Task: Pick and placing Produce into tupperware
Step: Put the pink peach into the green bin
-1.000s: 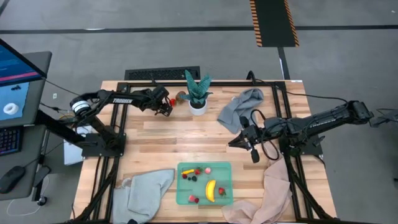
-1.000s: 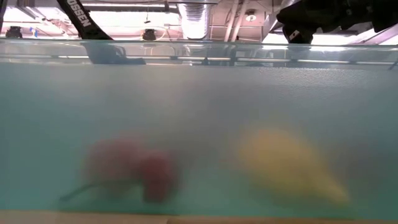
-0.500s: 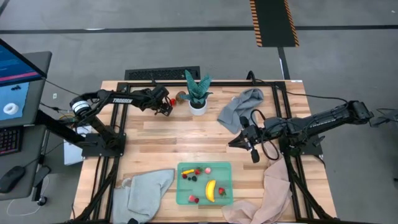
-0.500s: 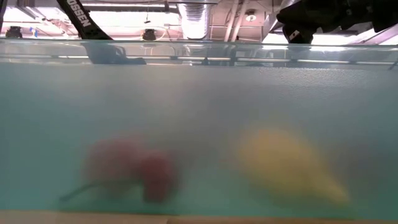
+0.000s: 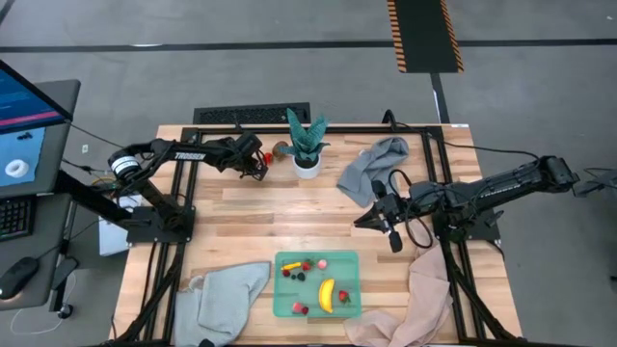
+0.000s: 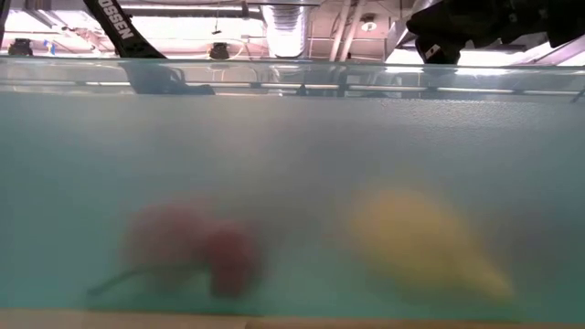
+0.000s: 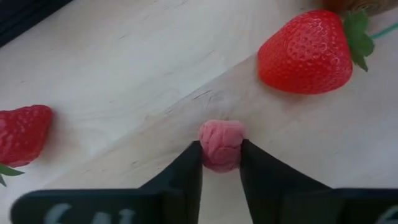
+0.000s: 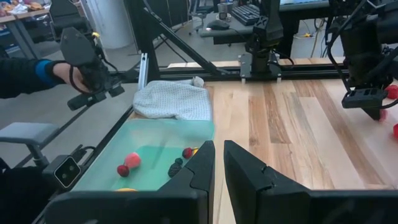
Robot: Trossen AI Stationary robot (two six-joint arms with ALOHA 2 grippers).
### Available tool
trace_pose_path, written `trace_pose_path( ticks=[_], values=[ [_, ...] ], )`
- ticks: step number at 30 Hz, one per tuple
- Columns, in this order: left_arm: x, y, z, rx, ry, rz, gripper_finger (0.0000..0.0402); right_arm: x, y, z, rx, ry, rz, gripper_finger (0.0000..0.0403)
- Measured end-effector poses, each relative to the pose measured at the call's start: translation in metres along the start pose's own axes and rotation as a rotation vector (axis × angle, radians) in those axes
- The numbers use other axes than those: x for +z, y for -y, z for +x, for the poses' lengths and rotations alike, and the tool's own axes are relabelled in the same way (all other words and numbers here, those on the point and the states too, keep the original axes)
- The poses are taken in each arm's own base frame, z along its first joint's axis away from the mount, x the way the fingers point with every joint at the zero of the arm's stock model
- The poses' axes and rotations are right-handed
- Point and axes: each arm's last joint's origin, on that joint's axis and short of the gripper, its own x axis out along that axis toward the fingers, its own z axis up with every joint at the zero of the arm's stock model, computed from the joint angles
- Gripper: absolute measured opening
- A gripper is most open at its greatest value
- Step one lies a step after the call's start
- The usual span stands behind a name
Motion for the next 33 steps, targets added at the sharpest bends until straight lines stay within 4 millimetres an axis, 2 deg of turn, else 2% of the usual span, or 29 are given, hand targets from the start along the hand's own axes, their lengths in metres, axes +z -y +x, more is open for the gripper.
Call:
trace_pose_path(
  ticks=[4,9,18,25,33],
  values=[
    [-0.001,0.000,0.000,0.001,-0.006,0.002,0.0070,0.000,0.000,0.000,0.000,0.000,0.000,0.0059],
    [-0.005,0.005,-0.002,-0.004,-0.027,0.023,0.0076,0.000,0.000,0.000,0.000,0.000,0.010,0.0059],
    [-0.019,0.039,-0.016,-0.086,-0.029,0.128,0.0075,-0.003,-0.002,0.000,0.008,-0.027,0.028,0.0059],
    [-0.025,0.065,-0.052,-0.201,0.078,0.135,0.0074,-0.003,-0.006,0.000,0.026,-0.025,0.022,0.0059],
    [-0.042,0.100,-0.110,-0.471,0.229,0.181,0.0074,-0.003,-0.006,0.000,0.024,-0.024,0.019,0.0059]
  ],
)
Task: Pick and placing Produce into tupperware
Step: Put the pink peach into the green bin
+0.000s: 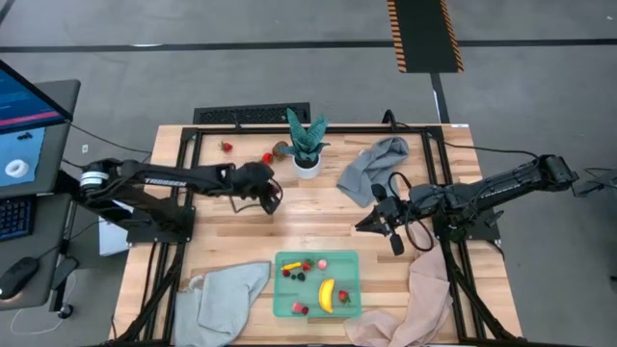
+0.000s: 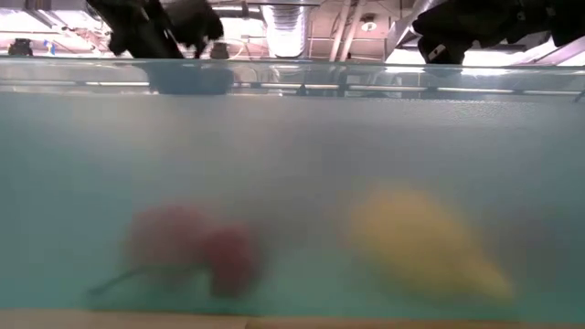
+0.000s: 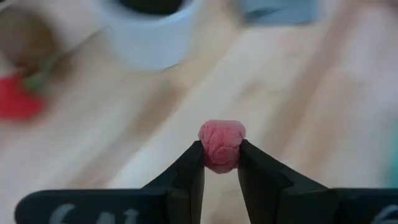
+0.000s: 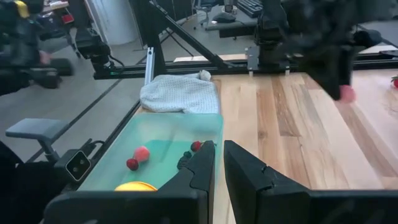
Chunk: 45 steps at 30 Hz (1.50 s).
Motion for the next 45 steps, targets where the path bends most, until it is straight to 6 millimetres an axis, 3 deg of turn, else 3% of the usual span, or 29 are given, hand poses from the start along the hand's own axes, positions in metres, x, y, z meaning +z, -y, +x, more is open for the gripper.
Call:
trace_pose_path(
  ticks=[6,13,24,28,37,45],
  values=[
    [-0.010,0.053,-0.019,-0.238,0.115,0.117,0.0074,0.000,0.001,0.000,-0.003,0.001,-0.007,0.0059],
    [-0.032,0.096,-0.038,-0.440,0.144,0.150,0.0083,0.000,0.005,0.000,-0.026,-0.001,-0.001,0.0059],
    [-0.066,0.130,-0.064,-0.571,0.139,0.248,0.0083,0.000,0.006,0.000,-0.029,-0.005,-0.001,0.0059],
    [-0.076,0.140,-0.061,-0.601,0.131,0.275,0.0083,0.000,0.006,0.000,-0.028,-0.005,-0.002,0.0059],
    [-0.097,0.161,-0.030,-0.681,0.108,0.278,0.0083,0.000,0.007,-0.001,-0.034,-0.006,0.000,0.0059],
    [-0.108,0.163,-0.008,-0.615,0.082,0.213,0.0086,-0.001,0.007,-0.001,-0.035,-0.013,0.001,0.0059]
  ],
)
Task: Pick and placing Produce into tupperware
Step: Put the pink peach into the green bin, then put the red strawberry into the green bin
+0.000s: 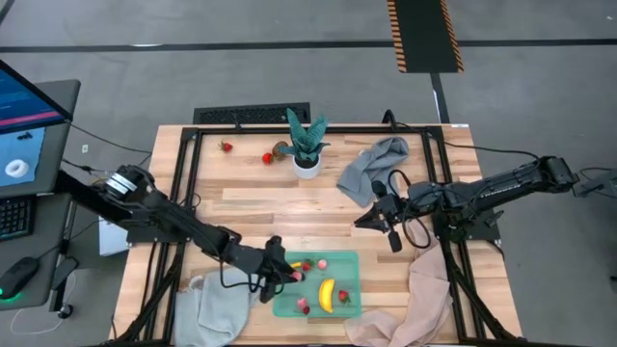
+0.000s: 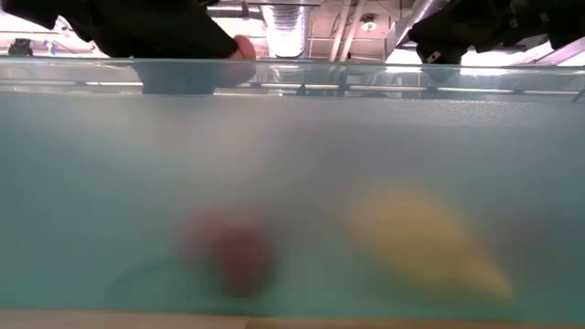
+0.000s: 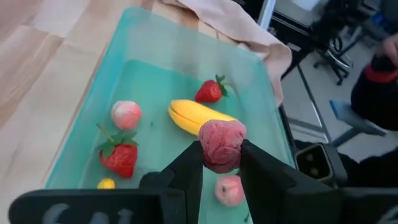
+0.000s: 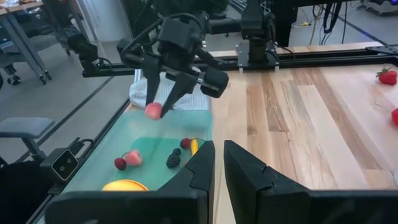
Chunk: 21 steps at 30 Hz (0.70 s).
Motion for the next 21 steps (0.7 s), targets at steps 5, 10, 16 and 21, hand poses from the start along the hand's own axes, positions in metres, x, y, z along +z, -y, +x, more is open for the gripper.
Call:
trace_pose_path(
  ticks=[5,10,16,21],
  values=[
    [0.0029,0.0006,-0.0001,0.011,0.039,-0.012,0.0119,0.0001,0.0000,0.0000,0.000,0.001,0.000,0.0059],
    [0.0041,-0.0013,-0.0004,0.033,0.047,-0.002,0.0172,0.0001,0.0000,0.0000,0.000,0.001,0.000,0.0059],
    [0.0045,-0.0035,-0.0004,0.082,0.069,0.010,0.0204,0.0001,0.0000,0.0000,0.000,0.001,0.001,0.0059],
    [0.0085,-0.0092,-0.0010,0.228,0.158,0.061,0.0202,0.0001,0.0000,0.0000,0.000,0.001,0.001,0.0059]
  ],
)
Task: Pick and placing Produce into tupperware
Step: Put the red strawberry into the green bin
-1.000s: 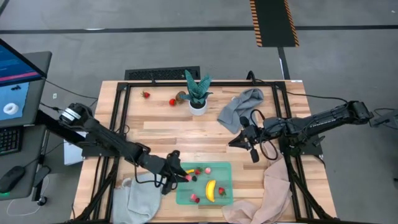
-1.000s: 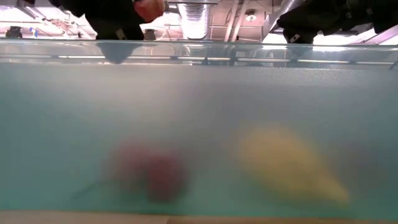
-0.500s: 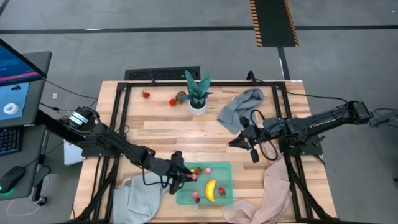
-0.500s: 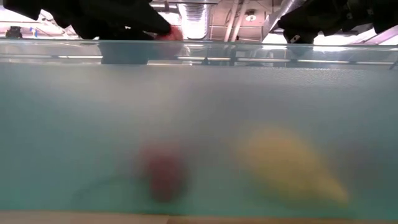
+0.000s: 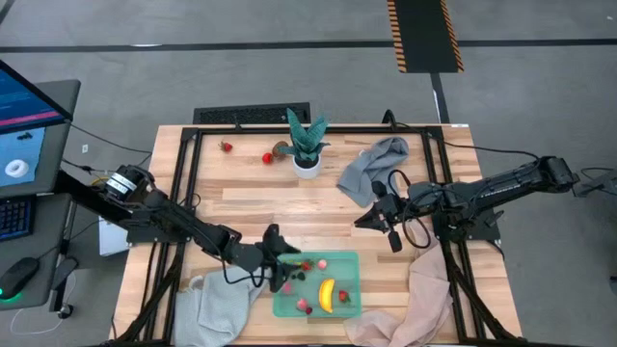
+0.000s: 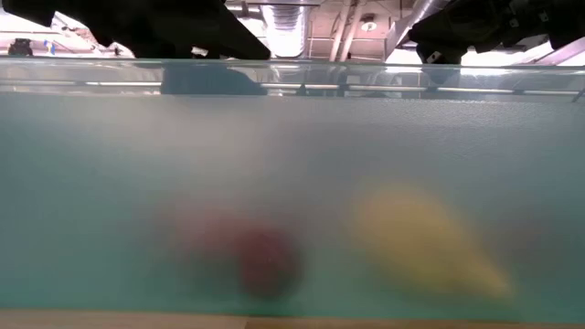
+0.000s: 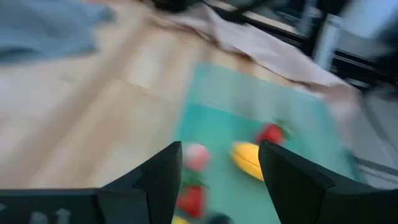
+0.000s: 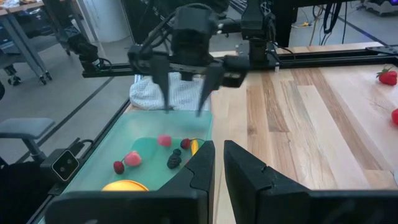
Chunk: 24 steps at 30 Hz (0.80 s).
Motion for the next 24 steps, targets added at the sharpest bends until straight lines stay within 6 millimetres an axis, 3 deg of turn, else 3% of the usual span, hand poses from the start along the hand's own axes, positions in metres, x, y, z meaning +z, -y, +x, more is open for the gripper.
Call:
trace_pose_path(
  ticks=[9,20,24],
  values=[
    [0.020,-0.026,-0.008,0.339,0.157,-0.107,0.0196,0.000,0.000,0.000,0.002,0.000,0.000,0.0059],
    [0.063,-0.050,-0.063,0.707,0.375,-0.095,0.0196,0.000,-0.001,0.000,0.004,0.001,0.000,0.0059],
    [0.073,-0.065,-0.076,0.806,0.367,-0.039,0.0196,0.000,-0.001,0.000,0.004,0.004,0.001,0.0059]
  ],
)
